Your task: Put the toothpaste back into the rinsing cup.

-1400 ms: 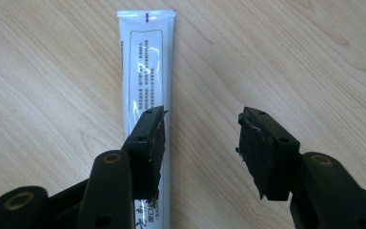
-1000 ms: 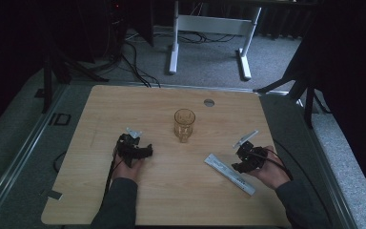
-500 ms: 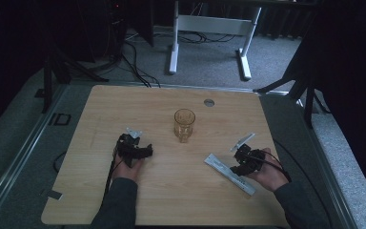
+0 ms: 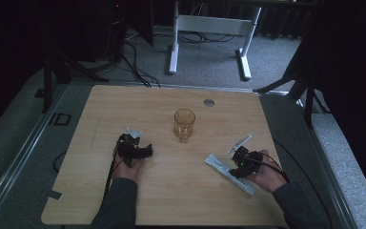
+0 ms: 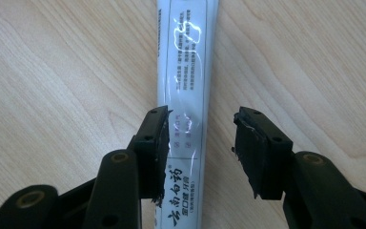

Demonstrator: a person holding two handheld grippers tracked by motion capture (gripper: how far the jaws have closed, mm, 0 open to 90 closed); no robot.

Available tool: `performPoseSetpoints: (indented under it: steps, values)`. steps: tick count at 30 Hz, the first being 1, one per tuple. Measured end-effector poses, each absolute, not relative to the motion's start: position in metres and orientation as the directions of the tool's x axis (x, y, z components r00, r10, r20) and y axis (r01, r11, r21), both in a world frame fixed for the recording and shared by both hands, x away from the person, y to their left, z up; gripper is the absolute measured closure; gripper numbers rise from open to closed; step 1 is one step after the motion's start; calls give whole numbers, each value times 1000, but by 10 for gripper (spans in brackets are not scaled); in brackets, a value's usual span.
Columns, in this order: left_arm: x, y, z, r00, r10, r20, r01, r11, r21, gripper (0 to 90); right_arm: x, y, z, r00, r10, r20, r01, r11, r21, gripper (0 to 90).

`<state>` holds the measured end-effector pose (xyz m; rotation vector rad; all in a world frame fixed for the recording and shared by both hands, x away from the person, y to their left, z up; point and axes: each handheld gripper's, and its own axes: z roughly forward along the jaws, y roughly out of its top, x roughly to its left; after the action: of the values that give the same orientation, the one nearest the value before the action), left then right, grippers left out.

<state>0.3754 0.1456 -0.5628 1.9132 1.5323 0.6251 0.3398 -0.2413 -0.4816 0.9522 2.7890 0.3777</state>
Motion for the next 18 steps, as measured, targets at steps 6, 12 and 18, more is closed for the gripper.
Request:
performPoseSetpoints:
  steps: [6, 12, 18]
  values:
    - [375, 146, -563, 222, 975, -8, 691, -151, 707, 143, 340, -241, -483, -781, 621, -73, 582, 765, 277, 532]
    - [375, 146, -563, 222, 975, -8, 691, -151, 707, 143, 340, -240, -484, -785, 616, -74, 583, 773, 249, 530]
    - [375, 146, -563, 222, 975, -8, 691, -151, 707, 143, 341, -237, -485, -791, 608, -72, 582, 783, 218, 538]
